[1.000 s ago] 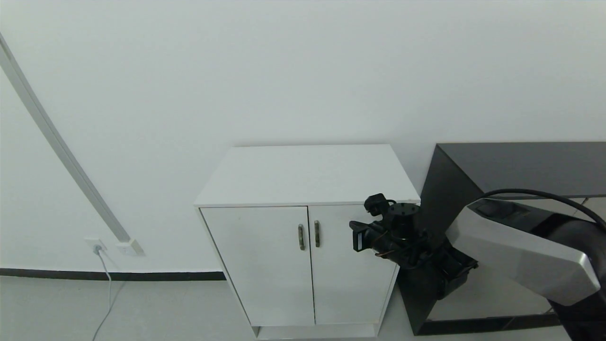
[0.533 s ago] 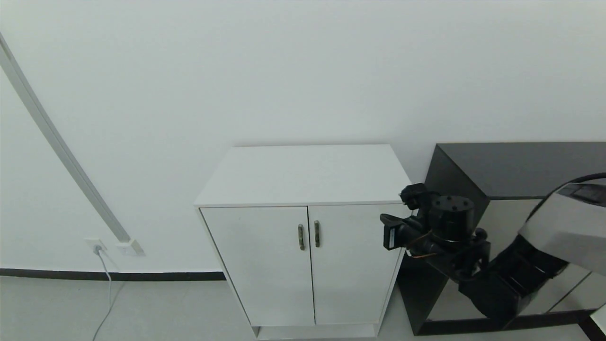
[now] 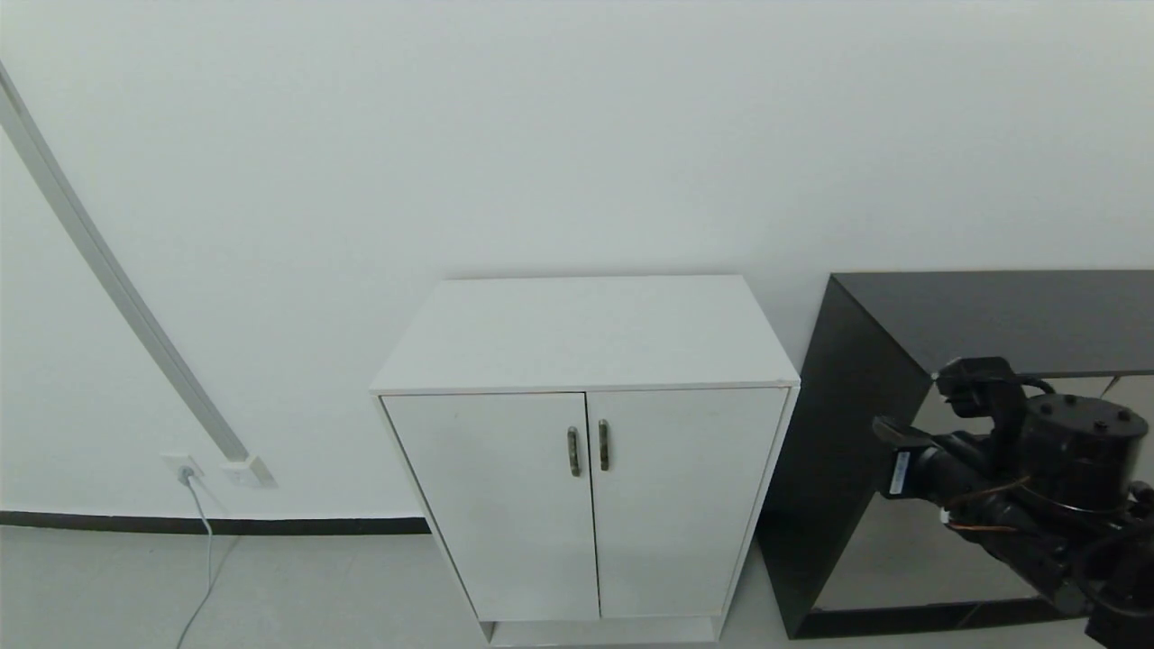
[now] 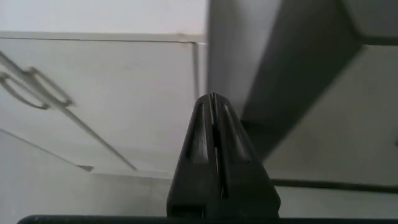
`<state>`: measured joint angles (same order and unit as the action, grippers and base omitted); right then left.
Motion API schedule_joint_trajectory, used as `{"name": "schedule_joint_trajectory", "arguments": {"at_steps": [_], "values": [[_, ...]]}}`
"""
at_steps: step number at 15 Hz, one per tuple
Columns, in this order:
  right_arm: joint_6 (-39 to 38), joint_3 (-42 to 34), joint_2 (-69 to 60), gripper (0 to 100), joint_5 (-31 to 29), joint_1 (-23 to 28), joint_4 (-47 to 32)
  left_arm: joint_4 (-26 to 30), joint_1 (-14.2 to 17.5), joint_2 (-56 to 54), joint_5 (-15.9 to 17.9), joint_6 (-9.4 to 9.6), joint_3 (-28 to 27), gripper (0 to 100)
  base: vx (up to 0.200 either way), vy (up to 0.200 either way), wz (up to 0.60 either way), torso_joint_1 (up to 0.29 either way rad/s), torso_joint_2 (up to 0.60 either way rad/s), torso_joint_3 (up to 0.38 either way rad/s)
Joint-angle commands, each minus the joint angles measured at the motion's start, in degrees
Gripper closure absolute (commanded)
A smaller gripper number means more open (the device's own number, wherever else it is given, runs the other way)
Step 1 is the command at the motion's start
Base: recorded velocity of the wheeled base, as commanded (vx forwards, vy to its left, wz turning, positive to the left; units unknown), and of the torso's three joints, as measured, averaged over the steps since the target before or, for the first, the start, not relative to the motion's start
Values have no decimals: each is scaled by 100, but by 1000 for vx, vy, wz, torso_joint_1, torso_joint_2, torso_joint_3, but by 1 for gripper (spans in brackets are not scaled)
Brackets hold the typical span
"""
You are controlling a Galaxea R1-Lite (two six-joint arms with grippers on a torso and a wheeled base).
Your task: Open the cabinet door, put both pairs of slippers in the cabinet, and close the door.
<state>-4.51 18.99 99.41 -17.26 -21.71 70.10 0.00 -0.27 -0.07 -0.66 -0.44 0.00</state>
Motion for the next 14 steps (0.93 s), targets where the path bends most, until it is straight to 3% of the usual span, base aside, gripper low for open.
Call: {"name": "schedule_joint_trajectory", "arguments": {"at_steps": [1,8,10,14], "values": [[205,-581,-722,100,-120,378,-5,0,0,7,-4,-9,0,100,0,0,0,0,0,0],[469,-1899,-2058,100,-128,835,-93,0,0,7,-4,-9,0,100,0,0,0,0,0,0],[451,-1899,-2532,100,-84,1055,-602,0,0,7,-4,-9,0,100,0,0,0,0,0,0],[442,-1899,-4325,100,276,1081,-2677,0,0,7,-4,-9,0,100,0,0,0,0,0,0]]}}
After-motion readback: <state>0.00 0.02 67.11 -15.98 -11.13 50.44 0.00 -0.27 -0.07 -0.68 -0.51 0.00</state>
